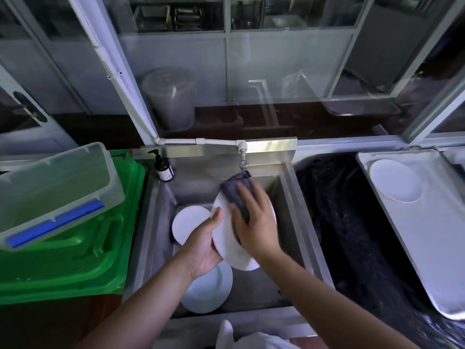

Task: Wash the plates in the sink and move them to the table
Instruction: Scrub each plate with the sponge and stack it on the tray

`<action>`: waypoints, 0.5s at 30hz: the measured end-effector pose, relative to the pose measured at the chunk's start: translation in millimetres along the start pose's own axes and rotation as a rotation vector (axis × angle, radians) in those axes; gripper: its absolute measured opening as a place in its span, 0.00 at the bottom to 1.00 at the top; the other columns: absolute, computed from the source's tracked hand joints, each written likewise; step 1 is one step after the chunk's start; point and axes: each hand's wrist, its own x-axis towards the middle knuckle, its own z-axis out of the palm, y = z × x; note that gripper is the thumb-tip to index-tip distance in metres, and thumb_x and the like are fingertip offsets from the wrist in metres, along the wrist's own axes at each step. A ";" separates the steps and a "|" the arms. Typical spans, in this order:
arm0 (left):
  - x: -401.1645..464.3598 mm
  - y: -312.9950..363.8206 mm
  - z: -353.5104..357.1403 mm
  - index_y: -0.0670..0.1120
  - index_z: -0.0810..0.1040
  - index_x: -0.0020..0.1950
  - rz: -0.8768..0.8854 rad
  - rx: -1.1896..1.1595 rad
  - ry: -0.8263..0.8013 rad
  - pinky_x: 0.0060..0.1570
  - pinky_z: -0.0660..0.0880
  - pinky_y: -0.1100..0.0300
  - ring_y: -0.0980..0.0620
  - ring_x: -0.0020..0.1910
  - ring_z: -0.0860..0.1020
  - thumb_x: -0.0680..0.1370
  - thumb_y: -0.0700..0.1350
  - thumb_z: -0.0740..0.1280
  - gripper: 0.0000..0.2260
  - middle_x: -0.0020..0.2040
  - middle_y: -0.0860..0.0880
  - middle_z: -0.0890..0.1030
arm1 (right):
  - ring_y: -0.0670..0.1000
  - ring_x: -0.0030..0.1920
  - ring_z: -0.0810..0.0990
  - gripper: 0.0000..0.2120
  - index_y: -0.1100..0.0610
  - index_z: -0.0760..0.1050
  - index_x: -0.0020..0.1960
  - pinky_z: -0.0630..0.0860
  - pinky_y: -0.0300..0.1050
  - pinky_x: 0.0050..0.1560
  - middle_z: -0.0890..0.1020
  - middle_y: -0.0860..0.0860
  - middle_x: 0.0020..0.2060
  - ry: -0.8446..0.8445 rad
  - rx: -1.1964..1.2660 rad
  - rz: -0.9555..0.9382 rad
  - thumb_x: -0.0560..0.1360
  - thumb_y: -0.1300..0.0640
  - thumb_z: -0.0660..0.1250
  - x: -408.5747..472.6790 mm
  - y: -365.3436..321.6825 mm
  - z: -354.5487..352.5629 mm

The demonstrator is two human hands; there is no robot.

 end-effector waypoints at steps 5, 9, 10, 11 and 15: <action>5.9 5.7 2.9 0.45 0.72 0.76 0.014 -0.114 -0.002 0.65 0.76 0.45 0.42 0.68 0.78 0.81 0.54 0.60 0.25 0.70 0.40 0.78 | 0.56 0.79 0.62 0.23 0.52 0.70 0.76 0.63 0.53 0.77 0.64 0.53 0.79 -0.080 -0.083 -0.183 0.83 0.47 0.65 -22.5 8.2 4.5; 13.3 12.1 -5.1 0.40 0.71 0.76 -0.004 -0.204 -0.018 0.75 0.65 0.39 0.38 0.73 0.72 0.85 0.60 0.56 0.29 0.74 0.36 0.73 | 0.59 0.77 0.64 0.22 0.55 0.72 0.74 0.68 0.60 0.73 0.66 0.56 0.78 -0.148 -0.116 -0.311 0.83 0.48 0.65 -38.5 41.0 -6.0; 13.3 13.5 -6.1 0.39 0.69 0.77 -0.008 -0.205 -0.024 0.76 0.61 0.37 0.37 0.74 0.71 0.85 0.61 0.56 0.30 0.74 0.36 0.72 | 0.59 0.78 0.64 0.22 0.55 0.72 0.74 0.67 0.60 0.73 0.65 0.56 0.78 -0.155 -0.103 -0.285 0.83 0.48 0.64 -37.2 47.6 -8.8; 13.4 14.3 -6.4 0.40 0.70 0.76 -0.004 -0.182 -0.019 0.76 0.60 0.37 0.38 0.73 0.73 0.85 0.61 0.56 0.30 0.73 0.36 0.74 | 0.58 0.78 0.63 0.22 0.54 0.72 0.75 0.66 0.59 0.75 0.64 0.55 0.79 -0.140 -0.074 -0.201 0.83 0.48 0.63 -32.9 51.9 -11.1; 9.8 15.5 0.4 0.42 0.72 0.74 0.021 -0.047 0.001 0.69 0.70 0.40 0.41 0.68 0.78 0.84 0.59 0.56 0.27 0.69 0.40 0.79 | 0.48 0.79 0.60 0.23 0.43 0.65 0.78 0.61 0.46 0.75 0.62 0.45 0.79 -0.045 0.068 0.370 0.83 0.43 0.59 12.2 44.6 -21.6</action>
